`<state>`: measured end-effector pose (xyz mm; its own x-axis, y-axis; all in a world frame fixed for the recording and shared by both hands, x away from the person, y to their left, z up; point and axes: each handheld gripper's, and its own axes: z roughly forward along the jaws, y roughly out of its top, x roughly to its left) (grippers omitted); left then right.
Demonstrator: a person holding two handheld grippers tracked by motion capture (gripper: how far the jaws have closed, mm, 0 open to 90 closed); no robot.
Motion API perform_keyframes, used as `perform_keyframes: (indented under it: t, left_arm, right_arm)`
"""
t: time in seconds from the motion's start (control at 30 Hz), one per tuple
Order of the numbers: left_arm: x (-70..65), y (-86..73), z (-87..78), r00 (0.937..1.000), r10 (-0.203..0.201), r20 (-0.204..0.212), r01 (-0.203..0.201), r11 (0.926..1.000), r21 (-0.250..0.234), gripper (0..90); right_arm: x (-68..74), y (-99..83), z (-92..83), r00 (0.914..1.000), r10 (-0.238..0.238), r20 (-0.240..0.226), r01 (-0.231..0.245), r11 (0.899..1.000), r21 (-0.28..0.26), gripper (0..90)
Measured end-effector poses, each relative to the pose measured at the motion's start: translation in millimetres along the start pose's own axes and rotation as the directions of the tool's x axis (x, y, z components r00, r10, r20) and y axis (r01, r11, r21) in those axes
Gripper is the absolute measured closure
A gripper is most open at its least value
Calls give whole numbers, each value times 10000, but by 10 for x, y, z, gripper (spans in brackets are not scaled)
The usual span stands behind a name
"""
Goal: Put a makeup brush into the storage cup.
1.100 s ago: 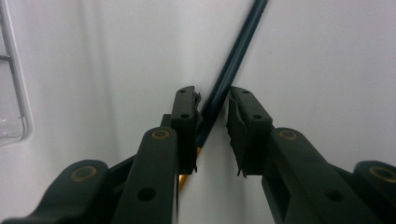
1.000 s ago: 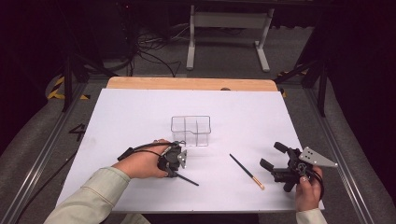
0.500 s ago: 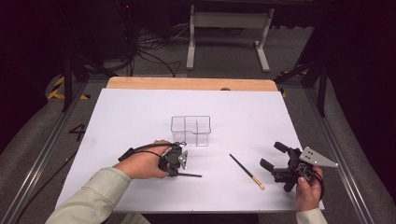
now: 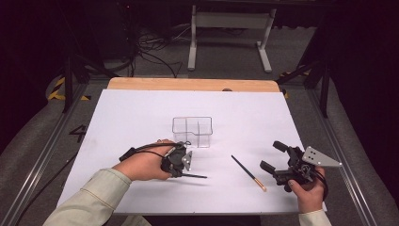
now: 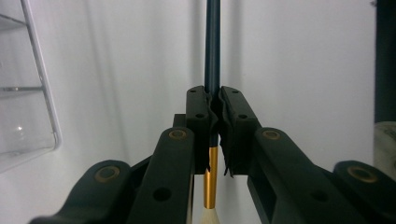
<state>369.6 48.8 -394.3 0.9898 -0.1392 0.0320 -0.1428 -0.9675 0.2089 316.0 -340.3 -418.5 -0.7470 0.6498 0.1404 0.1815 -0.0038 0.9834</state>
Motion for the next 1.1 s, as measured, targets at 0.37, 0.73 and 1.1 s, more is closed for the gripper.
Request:
perform_keyframes:
  t: [0.37,0.73,1.1]
  left_arm:
    - [-52,184,-132,9995,266,189,-268,9996,118,825]
    - [-36,313,-189,9994,139,315,-141,9999,60,825]
    - [-14,416,-241,9990,277,337,-284,9994,204,826]
  right_arm:
    - [189,155,126,9959,-487,-758,517,9979,384,165]
    - [348,278,333,9847,-1017,-1417,1131,9908,746,205]
    - [485,434,594,9672,-1433,-2099,1728,9764,1295,228]
